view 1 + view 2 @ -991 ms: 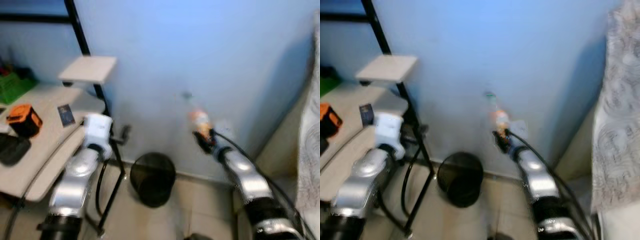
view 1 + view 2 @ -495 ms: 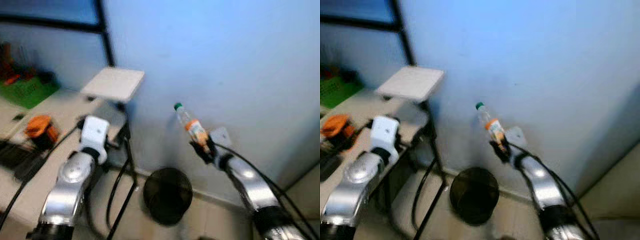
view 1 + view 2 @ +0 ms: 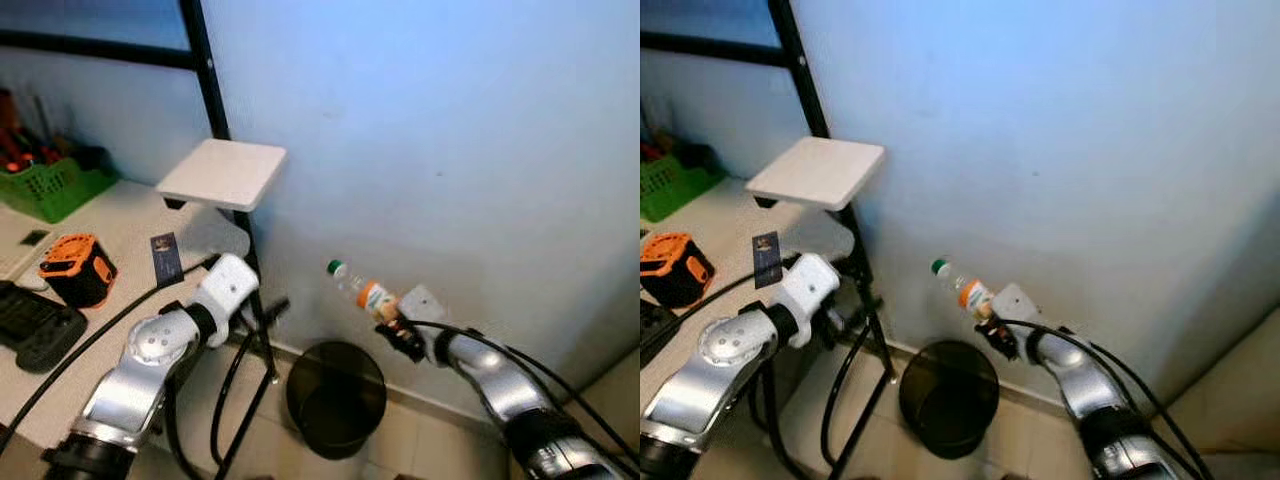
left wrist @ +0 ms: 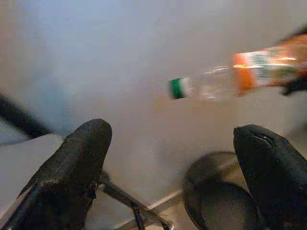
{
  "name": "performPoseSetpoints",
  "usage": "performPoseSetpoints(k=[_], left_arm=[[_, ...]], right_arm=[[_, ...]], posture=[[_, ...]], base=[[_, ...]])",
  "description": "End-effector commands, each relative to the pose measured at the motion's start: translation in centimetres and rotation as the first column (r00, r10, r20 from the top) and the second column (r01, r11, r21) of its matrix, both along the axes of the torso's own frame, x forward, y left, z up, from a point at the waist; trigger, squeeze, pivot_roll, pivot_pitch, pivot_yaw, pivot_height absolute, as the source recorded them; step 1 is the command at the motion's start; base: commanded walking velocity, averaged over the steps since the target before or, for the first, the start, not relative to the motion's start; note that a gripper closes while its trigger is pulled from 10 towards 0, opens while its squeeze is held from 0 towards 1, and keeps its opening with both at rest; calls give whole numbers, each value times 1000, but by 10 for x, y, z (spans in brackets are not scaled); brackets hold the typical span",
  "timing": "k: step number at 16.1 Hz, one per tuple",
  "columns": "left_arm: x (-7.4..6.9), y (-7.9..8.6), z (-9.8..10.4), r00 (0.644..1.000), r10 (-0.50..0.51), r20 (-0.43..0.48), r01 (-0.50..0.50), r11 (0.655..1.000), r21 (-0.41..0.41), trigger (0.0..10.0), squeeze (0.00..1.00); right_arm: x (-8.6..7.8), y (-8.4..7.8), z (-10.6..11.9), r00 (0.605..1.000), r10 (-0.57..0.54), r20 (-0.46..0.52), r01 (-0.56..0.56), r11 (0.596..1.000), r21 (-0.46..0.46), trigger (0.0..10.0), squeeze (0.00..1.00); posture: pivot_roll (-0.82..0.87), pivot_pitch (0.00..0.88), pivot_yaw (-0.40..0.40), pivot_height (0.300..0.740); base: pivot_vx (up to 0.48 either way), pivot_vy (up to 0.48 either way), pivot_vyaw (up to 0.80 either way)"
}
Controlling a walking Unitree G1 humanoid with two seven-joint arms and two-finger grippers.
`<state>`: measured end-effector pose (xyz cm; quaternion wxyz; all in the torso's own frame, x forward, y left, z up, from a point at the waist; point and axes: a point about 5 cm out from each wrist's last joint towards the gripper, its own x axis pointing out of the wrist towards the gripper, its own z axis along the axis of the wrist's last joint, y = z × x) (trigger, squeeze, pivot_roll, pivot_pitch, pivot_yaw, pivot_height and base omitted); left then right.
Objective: Clean up the room
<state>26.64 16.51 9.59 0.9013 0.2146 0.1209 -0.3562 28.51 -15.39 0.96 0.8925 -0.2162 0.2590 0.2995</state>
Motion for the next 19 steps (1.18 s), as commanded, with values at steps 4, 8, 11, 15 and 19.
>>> performPoseSetpoints(k=[4, 8, 11, 15, 19], left_arm=[[-12, -7, -9, 937, -306, -170, 322, 944, 73, 10000, 0], [-13, 1, -6, 905, -343, -252, 368, 928, 55, 10000, 0], [-18, 4, -6, 877, -374, -303, 405, 913, 45, 10000, 0], [-18, 5, -6, 874, -373, -312, 408, 912, 51, 10000, 0], [-23, 5, -7, 867, -375, -328, 409, 912, 39, 10000, 0]], right_arm=[[5, 18, -16, 994, -19, -104, 10, 996, -91, 10000, 0], [4, 31, -19, 988, 20, -154, -36, 994, -104, 10000, 0], [2, 34, -22, 983, 36, -182, -56, 993, -108, 10000, 475], [1, 36, -23, 980, 40, -194, -60, 993, -101, 10000, 1000], [-5, 44, -26, 972, 44, -232, -45, 999, 2, 10000, 1000]], posture=[[-8, 0, 60, 740], [-8, 0, 63, 740], [-2, 0, 61, 740], [2, 0, 57, 740], [-1, 0, 61, 740]], base=[[0, 0, 0], [0, 0, 0], [0, 0, 0], [0, 0, 0], [0, 0, 0]])
